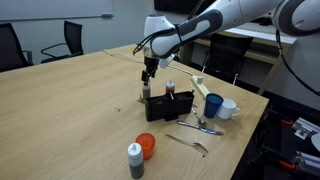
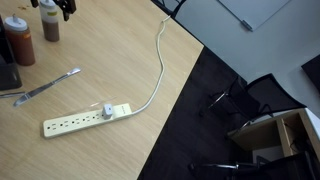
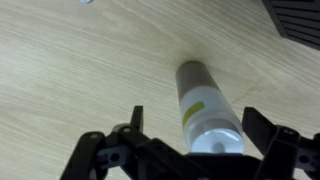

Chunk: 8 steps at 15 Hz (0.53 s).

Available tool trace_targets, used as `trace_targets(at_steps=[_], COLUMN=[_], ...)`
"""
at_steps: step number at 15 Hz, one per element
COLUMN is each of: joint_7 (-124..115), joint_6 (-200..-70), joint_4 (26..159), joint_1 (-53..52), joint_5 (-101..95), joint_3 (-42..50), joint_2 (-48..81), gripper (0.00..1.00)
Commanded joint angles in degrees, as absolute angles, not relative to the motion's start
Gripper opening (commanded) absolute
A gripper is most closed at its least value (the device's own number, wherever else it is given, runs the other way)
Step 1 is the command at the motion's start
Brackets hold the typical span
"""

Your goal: Get the sauce bottle that's furthest from the orange cup and put it on the right side of it

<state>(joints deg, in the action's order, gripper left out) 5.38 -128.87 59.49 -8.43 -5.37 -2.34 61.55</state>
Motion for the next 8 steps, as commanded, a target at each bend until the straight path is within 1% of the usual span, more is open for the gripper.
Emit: trace_targets(at_steps=[1,6,7,8], joint_7=[6.85,7.01,7.08,7.17], joint_6=[-124.89,-123.5,-123.28,-123.53], joint_4=[52.34,47.25,46.28,45.48], joint_1=[-8.57,-8.58,-8.43,-8.35], joint_5=[-5.66,-5.29,-4.93,-4.7], joint_3=[-2.43,-2.53,-2.83,-3.02], joint_2=[65.44,69.23,69.9,70.41], gripper=[1.0,1.0,0.99,0.74])
